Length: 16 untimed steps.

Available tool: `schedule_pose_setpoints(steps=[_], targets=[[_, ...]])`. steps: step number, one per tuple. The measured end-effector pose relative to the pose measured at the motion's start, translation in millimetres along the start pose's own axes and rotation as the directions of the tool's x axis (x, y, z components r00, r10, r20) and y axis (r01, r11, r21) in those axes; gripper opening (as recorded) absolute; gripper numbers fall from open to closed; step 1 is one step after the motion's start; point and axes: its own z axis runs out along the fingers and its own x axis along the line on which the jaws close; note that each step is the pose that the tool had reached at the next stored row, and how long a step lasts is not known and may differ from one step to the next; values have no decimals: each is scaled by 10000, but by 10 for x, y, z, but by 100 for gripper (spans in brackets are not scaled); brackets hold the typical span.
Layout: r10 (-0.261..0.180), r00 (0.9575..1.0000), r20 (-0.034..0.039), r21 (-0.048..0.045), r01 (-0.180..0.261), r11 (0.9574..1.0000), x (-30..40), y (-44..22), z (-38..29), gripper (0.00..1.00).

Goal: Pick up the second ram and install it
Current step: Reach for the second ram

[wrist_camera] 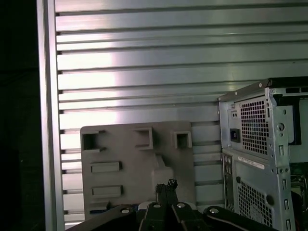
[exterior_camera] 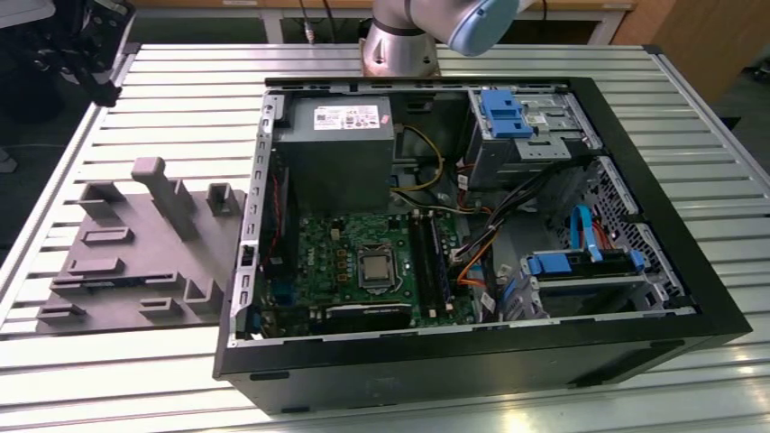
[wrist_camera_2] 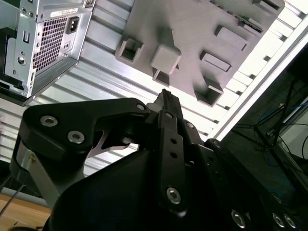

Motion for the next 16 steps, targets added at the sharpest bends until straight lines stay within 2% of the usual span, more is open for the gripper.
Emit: schedule_pose_setpoints(steps=[16], targets=[[1,10000,-1,1,-1,10000,51,-35,2,11]])
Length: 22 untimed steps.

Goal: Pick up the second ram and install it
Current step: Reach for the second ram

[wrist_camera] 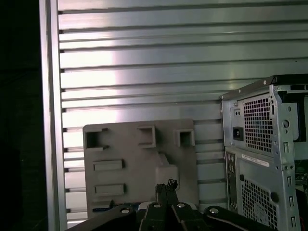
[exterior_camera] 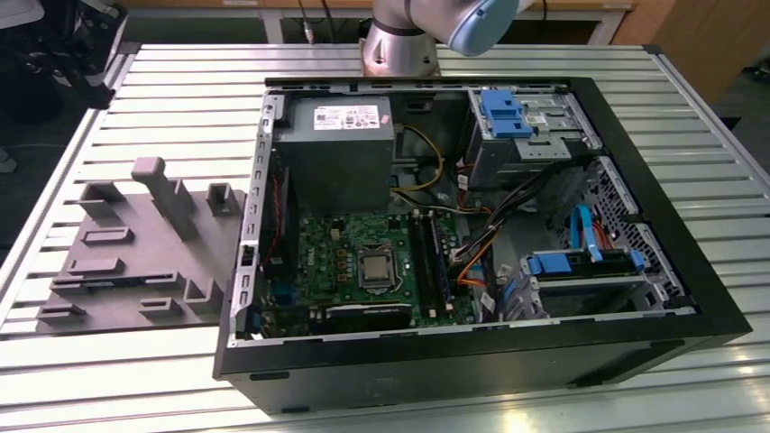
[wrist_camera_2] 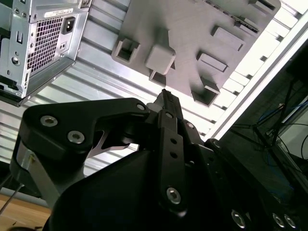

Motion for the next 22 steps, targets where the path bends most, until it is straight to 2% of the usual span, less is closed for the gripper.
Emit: schedule_pose_setpoints(steps=[22], targets=[[0,10000,2,-2,0,10000,77,-29,0,11]])
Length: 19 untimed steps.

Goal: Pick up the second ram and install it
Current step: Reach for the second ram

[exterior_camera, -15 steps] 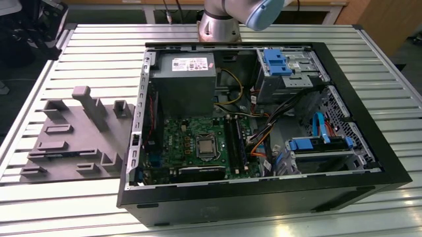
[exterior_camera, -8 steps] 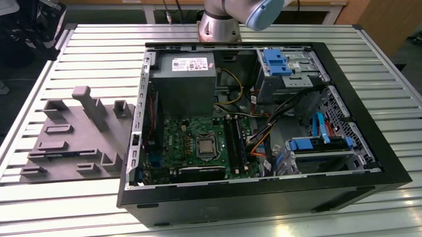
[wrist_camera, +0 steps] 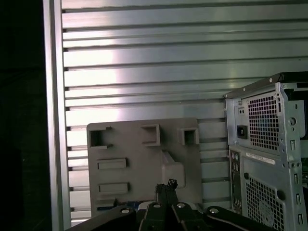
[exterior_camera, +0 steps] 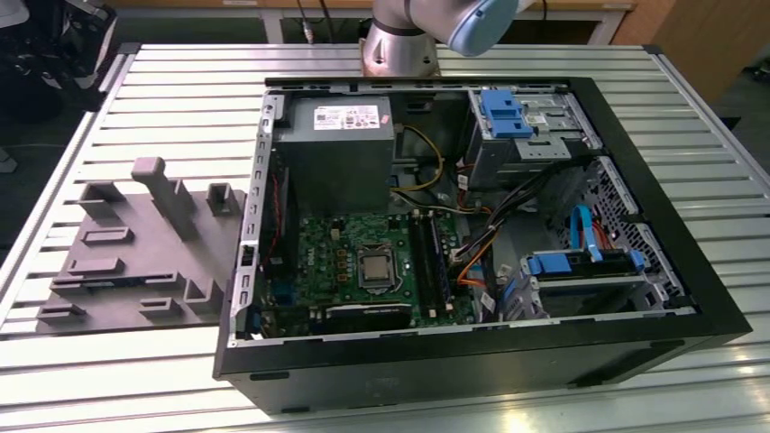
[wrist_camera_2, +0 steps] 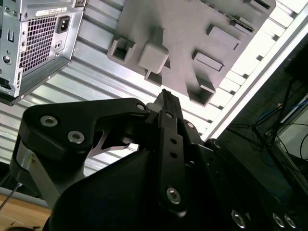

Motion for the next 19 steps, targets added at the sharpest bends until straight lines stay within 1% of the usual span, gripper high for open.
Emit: schedule_pose_setpoints(steps=[19], targets=[[-1,10000,-1,0,1,10000,78,-28,-1,11]])
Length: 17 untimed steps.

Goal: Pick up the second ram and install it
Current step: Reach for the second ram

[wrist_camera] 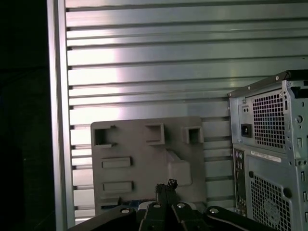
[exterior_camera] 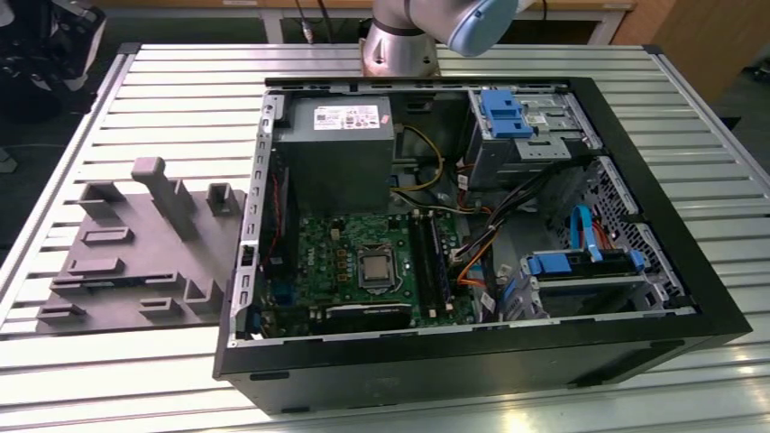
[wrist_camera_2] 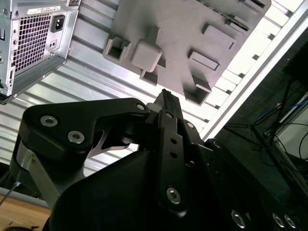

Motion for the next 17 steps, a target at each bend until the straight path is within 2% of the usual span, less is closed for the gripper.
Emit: schedule_pose_setpoints(steps=[17], targets=[[0,10000,1,0,0,10000,68,-30,3,11]])
